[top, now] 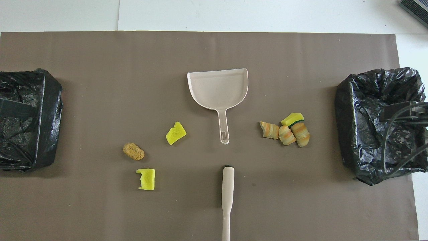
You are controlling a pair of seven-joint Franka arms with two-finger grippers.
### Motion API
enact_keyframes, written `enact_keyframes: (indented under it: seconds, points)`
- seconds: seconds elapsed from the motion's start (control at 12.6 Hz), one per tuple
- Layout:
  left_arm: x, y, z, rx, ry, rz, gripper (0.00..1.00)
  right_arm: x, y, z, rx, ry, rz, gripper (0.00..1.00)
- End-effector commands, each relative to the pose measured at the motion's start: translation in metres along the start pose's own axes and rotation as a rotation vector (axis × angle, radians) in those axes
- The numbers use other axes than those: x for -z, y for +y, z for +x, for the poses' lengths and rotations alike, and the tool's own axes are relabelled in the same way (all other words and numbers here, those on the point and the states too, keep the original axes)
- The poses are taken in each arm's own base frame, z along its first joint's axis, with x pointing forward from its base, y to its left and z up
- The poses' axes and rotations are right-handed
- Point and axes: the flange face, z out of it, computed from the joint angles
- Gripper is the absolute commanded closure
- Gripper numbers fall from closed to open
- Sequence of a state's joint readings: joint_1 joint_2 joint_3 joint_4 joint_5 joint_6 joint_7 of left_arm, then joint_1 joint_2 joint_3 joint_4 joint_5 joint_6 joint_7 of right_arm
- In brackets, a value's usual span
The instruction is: Sweep and dump trash in bin
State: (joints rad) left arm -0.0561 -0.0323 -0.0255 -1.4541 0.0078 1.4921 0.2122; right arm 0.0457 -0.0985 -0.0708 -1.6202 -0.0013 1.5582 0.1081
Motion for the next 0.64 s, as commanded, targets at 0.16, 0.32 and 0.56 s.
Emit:
enact_keyframes:
  seconds: [0.16, 0.32, 0.56]
  points:
    - [-0.010, 0.040, -0.010, -0.053, -0.011, -0.031, 0.00, -0.033, -0.020, 0.000, 0.007, 0.006, 0.005, 0.00]
    - [-0.032, 0.080, -0.013, -0.100, -0.041, -0.042, 0.00, -0.061, -0.040, -0.002, 0.043, -0.013, 0.004, 0.00]
    - [-0.072, 0.154, -0.021, -0.095, -0.027, -0.050, 0.00, -0.103, -0.084, -0.002, 0.033, 0.002, 0.011, 0.00]
